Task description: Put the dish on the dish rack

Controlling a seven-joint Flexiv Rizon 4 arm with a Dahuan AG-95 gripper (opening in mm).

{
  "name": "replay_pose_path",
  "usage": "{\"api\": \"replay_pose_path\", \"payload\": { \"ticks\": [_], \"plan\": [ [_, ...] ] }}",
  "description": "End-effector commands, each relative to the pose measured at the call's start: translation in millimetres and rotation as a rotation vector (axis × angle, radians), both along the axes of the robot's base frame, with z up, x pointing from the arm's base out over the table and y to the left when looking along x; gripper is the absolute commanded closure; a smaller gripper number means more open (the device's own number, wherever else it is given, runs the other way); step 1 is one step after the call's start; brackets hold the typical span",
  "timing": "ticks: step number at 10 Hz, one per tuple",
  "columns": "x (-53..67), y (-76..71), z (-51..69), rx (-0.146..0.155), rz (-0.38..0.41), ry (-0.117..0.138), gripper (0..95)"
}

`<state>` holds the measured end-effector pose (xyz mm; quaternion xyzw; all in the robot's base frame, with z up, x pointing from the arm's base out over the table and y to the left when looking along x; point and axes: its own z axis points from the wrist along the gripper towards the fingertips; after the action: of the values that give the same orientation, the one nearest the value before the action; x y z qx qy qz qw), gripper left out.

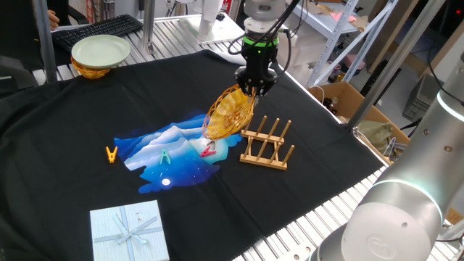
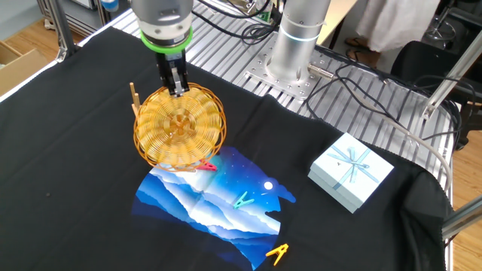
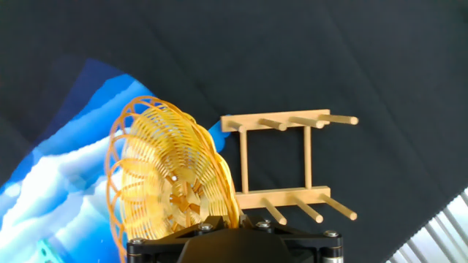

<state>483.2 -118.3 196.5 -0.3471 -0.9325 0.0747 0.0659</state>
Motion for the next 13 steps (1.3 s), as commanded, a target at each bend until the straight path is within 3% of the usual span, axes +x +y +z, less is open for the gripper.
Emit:
{"api": "replay_pose_path", "payload": {
  "ticks": [1, 4, 13],
  "plan": [
    [-0.5, 0.0, 0.1, 0.015, 0.001, -0.001, 95.0],
    [-0.3, 0.1, -0.1, 0.027, -0.018, 0.014, 95.0],
    [-0.3, 0.1, -0.1, 0.003, -0.026, 0.011, 95.0]
  ]
}}
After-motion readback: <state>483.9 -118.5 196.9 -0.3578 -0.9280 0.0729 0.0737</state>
